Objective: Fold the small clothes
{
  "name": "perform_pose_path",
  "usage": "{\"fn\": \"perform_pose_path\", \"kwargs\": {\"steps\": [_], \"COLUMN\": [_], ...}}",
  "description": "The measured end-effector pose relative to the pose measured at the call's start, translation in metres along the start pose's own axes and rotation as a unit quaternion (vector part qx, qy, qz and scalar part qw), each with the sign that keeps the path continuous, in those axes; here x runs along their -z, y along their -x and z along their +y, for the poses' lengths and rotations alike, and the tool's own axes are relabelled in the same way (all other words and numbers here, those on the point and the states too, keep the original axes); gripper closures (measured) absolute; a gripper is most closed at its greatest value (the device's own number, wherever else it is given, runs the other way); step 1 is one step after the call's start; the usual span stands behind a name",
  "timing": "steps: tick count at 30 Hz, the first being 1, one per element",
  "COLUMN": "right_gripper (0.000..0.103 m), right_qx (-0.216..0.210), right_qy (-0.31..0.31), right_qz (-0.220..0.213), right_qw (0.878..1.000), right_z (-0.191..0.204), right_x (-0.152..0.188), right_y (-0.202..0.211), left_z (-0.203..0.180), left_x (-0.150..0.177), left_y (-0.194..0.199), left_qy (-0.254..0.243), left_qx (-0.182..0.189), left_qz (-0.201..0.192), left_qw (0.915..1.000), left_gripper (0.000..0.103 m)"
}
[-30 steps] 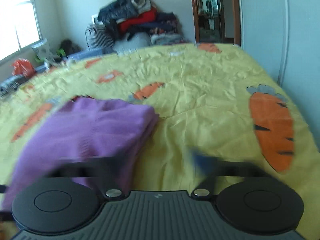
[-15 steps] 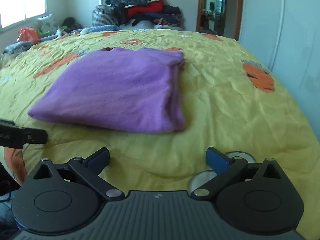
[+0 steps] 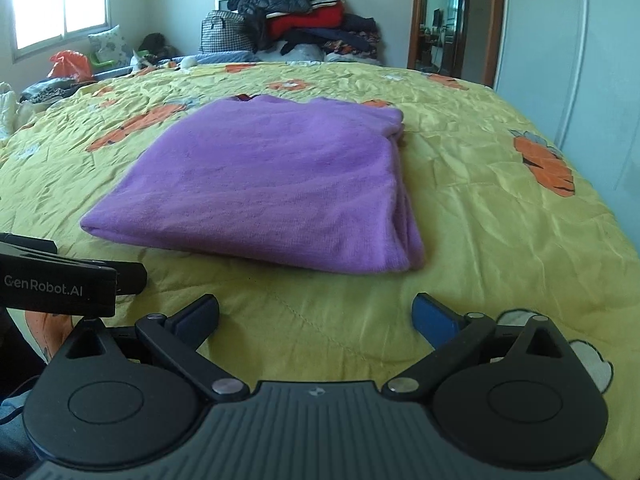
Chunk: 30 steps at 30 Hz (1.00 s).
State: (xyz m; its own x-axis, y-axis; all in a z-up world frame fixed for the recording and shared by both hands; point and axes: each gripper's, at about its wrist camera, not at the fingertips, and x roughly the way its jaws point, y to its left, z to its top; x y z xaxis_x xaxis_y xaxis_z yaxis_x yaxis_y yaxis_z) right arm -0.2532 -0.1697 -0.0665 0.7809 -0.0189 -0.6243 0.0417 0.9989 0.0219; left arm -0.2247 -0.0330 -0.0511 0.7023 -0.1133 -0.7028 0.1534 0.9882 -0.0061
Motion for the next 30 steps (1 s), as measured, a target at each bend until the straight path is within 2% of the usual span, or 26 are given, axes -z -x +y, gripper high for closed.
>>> {"fn": "perform_pose_path", "kwargs": {"steps": [7,30], "right_gripper": [0.0,0.0], "right_qx": [0.004,0.005], "right_qy": [-0.003,-0.005], "right_qz": [-0.008,-0.013], "right_qw": [1.0,1.0], "right_z": [0.0012,0.0015], "right_x": [0.0036,0.0046], "right_y": [0.0008,0.0015], "left_z": [0.0013,0.0008], "left_x": [0.0039,0.004], "left_y": [0.0012,0.0019], "left_qy": [0.002,0.001], "left_qx": [0.006,0.006], "left_qz": [-0.014,-0.015], "left_qw": [0.9999,0.9999], "left_gripper": [0.0,0.0]}}
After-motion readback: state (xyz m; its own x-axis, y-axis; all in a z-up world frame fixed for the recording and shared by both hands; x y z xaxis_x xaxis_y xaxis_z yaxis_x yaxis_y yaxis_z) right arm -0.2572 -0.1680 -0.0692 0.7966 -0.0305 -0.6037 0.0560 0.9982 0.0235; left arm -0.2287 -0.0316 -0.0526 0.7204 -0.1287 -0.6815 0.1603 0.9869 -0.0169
